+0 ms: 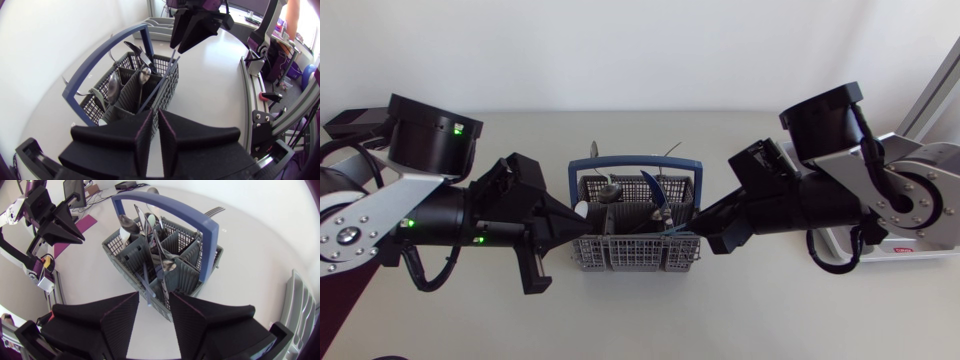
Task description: Sort the cutlery from the basket into the organizer compartments.
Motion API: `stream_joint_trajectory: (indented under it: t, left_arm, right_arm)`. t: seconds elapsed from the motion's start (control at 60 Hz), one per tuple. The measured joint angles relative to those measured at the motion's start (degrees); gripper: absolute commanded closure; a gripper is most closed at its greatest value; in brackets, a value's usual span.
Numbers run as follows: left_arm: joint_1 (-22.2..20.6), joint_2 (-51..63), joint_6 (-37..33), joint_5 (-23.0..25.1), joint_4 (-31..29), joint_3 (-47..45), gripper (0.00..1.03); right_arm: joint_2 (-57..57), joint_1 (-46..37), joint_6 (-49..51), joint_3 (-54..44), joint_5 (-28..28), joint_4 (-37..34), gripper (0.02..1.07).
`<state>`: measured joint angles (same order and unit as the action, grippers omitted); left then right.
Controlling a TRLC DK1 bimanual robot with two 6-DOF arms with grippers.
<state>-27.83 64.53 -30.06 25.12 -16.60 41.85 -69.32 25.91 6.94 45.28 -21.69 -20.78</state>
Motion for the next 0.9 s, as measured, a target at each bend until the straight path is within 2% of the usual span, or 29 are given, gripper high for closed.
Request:
stream_joint_trajectory:
  t: [0.033,0.183,0.317,0.683,0.9]
  left_arm:
    - [0.0,0.0,0.0,0.0,0.02,-0.09,0.92]
    - [-0.07,0.02,0.0,-0.15,0.22,-0.24,0.92]
    - [-0.68,0.02,0.0,-0.22,1.01,-0.31,0.92]
    - [-1.88,0.72,0.0,-1.68,1.95,-0.31,0.92]
    - [-2.8,0.79,0.0,-2.99,2.16,-0.31,0.84]
  right_arm:
    - [-0.28,0.33,-0.2,0.15,0.02,0.2,0.61]
    - [-1.18,1.05,-0.59,0.48,0.0,0.39,0.8]
    - [-1.97,1.14,-0.59,0.81,0.02,0.42,0.92]
    - [-2.8,2.93,-0.55,1.25,0.02,0.83,1.0]
    - [-1.44,2.93,-0.28,3.15,0.07,-3.26,1.0]
